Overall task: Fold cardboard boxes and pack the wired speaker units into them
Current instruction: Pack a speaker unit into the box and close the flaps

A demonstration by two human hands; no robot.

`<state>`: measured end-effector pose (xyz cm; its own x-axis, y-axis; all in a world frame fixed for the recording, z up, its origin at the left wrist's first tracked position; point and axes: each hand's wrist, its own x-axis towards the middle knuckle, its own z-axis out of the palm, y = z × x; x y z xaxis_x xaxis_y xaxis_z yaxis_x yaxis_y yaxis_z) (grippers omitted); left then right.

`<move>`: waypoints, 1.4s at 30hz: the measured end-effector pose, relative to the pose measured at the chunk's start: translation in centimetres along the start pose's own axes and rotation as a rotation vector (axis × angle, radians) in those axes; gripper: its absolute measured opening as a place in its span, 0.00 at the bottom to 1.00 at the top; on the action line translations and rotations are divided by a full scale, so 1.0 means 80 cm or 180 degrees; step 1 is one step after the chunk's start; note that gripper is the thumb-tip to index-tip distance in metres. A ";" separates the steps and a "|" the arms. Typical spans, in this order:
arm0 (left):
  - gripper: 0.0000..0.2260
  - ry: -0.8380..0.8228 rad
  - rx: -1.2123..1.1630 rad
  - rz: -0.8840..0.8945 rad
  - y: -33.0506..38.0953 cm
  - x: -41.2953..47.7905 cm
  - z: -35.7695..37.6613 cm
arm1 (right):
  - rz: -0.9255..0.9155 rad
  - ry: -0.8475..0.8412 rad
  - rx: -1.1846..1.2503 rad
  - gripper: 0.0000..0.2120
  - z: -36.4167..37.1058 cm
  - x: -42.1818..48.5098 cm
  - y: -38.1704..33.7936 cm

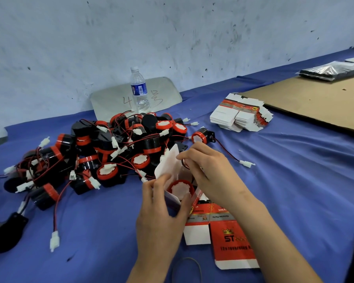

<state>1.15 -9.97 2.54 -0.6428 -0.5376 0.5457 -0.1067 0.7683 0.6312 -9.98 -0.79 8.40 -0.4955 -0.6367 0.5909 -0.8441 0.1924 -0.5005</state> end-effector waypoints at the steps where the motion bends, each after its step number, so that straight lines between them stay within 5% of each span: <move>1: 0.25 0.0003 -0.0006 0.0004 0.001 0.000 0.000 | -0.0024 0.0008 0.0086 0.11 -0.001 0.000 -0.001; 7: 0.20 0.0098 -0.0115 0.0143 0.001 -0.003 0.002 | 0.0399 -0.0030 0.0821 0.09 0.001 0.000 -0.003; 14: 0.26 0.0001 -0.0213 0.0207 0.000 -0.002 0.000 | 0.0194 -0.0039 -0.0361 0.02 0.013 0.001 0.004; 20: 0.32 -0.0089 -0.0193 0.0256 0.001 -0.001 -0.002 | 0.0271 -0.0518 -0.0427 0.12 0.014 -0.001 -0.001; 30: 0.36 0.0036 -0.0244 0.0215 -0.006 -0.001 0.004 | 0.0758 -0.0756 -0.0761 0.11 -0.005 -0.002 -0.016; 35: 0.37 -0.0172 -0.0066 0.0696 -0.013 -0.002 0.005 | 0.1029 -0.0977 -0.1175 0.13 -0.004 -0.003 -0.011; 39: 0.23 -0.0343 -0.0053 0.0715 -0.008 -0.003 0.008 | 0.1052 -0.0865 -0.1012 0.12 -0.002 -0.003 -0.015; 42: 0.24 -0.0304 -0.0204 0.0387 -0.012 -0.001 0.013 | 0.0749 -0.0943 -0.0723 0.12 0.001 -0.004 -0.022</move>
<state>0.50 -10.31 1.33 -0.7176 -0.4043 0.5671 0.0227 0.8003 0.5992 -8.34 -1.01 9.03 -0.6273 -0.7362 0.2540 -0.7554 0.4958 -0.4284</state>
